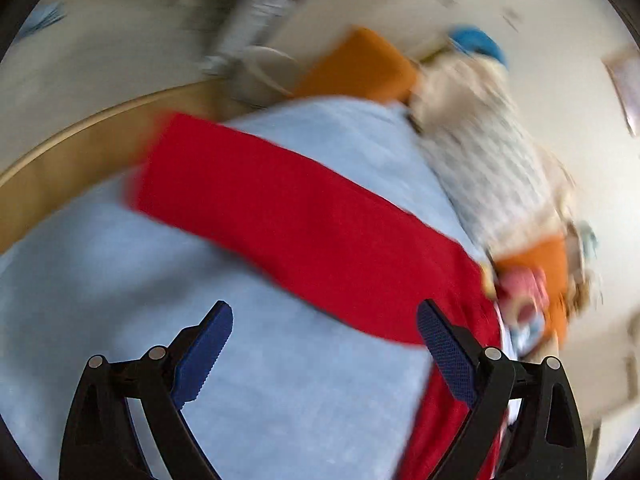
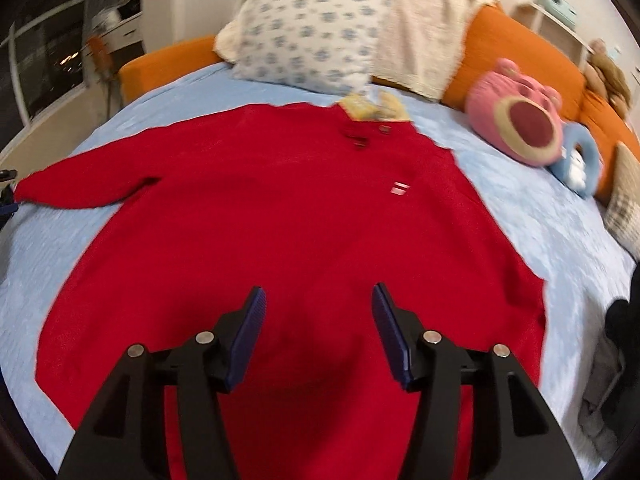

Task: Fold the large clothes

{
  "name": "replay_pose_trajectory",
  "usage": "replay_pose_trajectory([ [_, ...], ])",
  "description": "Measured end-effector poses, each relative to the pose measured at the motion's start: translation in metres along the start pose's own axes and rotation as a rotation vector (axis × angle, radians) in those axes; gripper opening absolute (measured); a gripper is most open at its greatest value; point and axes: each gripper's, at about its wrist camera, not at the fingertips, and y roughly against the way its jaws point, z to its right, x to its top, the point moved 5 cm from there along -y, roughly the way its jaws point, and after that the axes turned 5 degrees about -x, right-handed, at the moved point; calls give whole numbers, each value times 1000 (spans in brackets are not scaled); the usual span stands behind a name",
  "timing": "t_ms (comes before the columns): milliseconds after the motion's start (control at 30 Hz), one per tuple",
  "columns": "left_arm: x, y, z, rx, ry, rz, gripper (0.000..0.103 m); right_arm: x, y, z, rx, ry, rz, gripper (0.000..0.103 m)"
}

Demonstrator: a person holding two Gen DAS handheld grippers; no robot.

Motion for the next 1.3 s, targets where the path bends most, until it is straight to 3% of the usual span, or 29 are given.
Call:
replay_pose_trajectory([
  [133,18,-7,-48,-29,122,12,94,20,-5,-46,38,48,3,54],
  [233,34,-12,-58,-65,134,19,94,31,-11,-67,50,70,3,54],
  [433,52,-37,-39,-72,95,17,92,48,-37,-86,103,22,-13,54],
  [500,53,-37,-40,-58,86,5,66,50,-46,-85,132,-21,-12,54],
  [533,54,-41,-39,-49,85,-11,44,50,-50,-85,142,-47,-5,51],
  [567,54,-42,-41,-44,87,-24,26,51,-54,-85,151,-67,-3,37],
  [667,53,-52,-34,-13,65,-58,22,50,-73,-84,210,-177,-10,6],
  [733,53,-53,-24,4,30,-60,20,51,-81,-84,230,-225,-6,4],
  [933,72,-28,57,-9,-102,-35,19,59,-99,-93,309,-371,38,3],
  [1133,93,3,211,-30,-337,-11,19,64,-111,-126,359,-390,57,3],
  [1300,84,29,365,-111,-545,0,19,69,-118,-155,386,-403,60,3],
])
